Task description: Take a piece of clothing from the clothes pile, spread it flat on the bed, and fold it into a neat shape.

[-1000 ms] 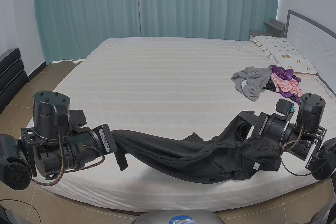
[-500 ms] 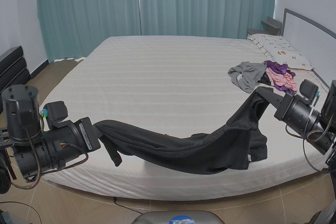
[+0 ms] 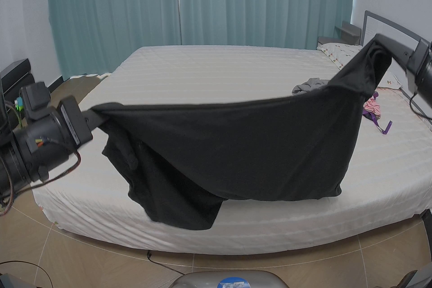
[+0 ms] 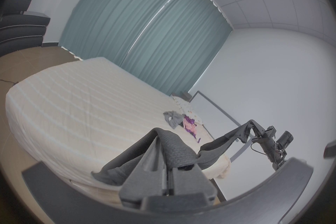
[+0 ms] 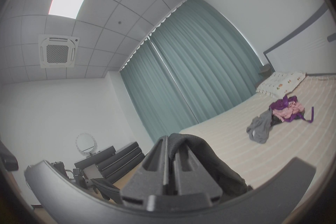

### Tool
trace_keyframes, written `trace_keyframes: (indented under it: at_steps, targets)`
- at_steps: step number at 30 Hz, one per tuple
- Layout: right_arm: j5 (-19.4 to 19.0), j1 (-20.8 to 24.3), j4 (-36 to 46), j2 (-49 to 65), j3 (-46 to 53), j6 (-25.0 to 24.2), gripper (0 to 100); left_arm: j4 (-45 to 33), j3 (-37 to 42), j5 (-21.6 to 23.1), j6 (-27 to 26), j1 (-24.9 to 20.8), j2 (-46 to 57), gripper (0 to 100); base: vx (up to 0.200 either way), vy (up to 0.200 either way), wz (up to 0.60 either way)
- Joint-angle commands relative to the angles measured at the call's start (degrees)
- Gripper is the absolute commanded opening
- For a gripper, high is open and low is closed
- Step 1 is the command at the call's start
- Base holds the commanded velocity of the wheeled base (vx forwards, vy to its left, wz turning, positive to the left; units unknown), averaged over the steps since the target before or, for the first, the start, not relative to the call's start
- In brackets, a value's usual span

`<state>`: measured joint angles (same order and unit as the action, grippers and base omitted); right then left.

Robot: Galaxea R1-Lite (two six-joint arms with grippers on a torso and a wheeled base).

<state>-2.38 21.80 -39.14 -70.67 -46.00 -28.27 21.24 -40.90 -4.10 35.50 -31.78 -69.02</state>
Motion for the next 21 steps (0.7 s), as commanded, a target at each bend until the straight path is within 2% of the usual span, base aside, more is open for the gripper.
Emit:
trace_keyframes:
  at_steps: [1,5,21]
  targets:
    - [-1.1,-4.0,4.6,-5.6,-10.8,0.5,0,-2.1,-9.8,0.4,-0.3,4.2,-7.3,0,0.0,0.0,0.0]
    - [-1.0,-4.8,4.4,-13.3,-15.5,0.5,0,-2.3,-15.2,0.6,-0.4,6.1,-15.1,0,0.0,0.0,0.0]
    - [-0.3,-6.2,2.9,-36.6,-29.0,0.7,0,-1.8,-34.7,0.7,-0.3,12.4,-42.4,0,0.2,0.0,0.0]
